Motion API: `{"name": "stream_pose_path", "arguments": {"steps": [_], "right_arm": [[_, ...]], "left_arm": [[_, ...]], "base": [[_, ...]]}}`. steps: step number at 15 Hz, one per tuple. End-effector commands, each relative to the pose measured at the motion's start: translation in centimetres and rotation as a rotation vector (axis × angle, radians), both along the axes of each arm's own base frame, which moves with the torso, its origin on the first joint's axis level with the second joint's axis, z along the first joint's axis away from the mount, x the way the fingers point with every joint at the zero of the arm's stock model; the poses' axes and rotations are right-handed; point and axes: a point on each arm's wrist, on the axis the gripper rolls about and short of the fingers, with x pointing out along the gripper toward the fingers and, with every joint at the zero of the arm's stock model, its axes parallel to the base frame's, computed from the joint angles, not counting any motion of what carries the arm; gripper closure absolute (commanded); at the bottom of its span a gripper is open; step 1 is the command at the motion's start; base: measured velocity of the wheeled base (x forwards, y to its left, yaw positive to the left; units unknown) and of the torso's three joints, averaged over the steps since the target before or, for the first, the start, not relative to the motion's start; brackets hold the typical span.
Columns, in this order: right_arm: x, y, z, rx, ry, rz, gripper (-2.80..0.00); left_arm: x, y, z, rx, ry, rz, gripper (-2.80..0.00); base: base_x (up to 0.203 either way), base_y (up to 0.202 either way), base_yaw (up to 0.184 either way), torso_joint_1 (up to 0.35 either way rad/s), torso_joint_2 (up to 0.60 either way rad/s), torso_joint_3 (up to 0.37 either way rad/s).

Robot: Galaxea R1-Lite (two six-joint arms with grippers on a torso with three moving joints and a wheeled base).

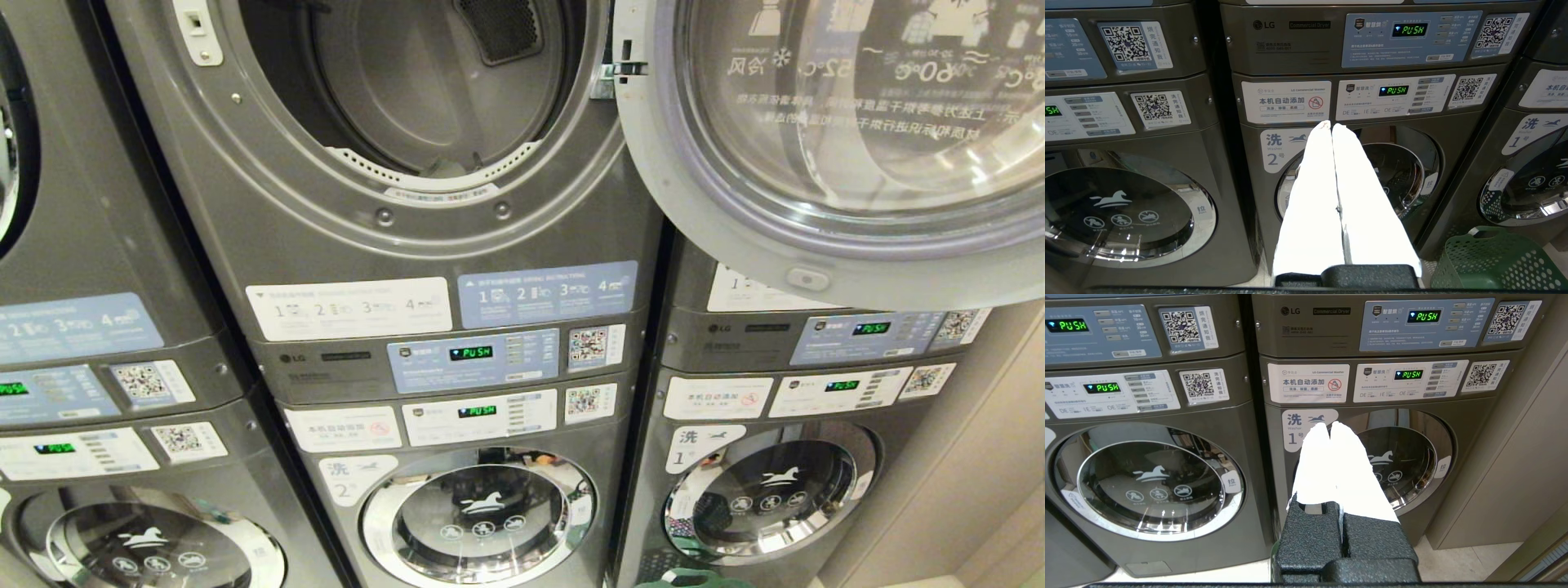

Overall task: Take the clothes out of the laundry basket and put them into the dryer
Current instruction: Close the dryer

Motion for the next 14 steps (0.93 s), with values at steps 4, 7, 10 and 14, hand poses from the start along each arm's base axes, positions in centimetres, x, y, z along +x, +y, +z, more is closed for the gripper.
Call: {"name": "stream_pose_path", "arguments": {"steps": [4,7,10,14], "right_arm": [[0.0,0.0,0.02,0.0,-0.001,0.0,0.0],[0.0,0.0,0.02,0.0,-0.001,0.0,0.0],[0.0,0.0,0.02,0.0,-0.001,0.001,0.0],[0.0,0.0,0.0,-0.003,0.001,0.001,0.0]], "left_arm": [[0.0,0.0,0.0,0.001,-0.001,0.0,0.0],[0.0,0.0,0.0,0.001,-0.001,0.0,0.0],[0.0,0.0,-0.01,0.001,0.0,0.0,0.0],[0.0,0.0,0.0,0.001,-0.001,0.0,0.0]], "base": [[0.0,0.0,0.0,0.0,0.0,0.0],[0.0,0.0,0.0,0.0,0.0,0.0],[0.001,-0.147,0.002,-0.002,0.01,0.006],[0.0,-0.198,0.0,0.0,0.0,0.004]]}}
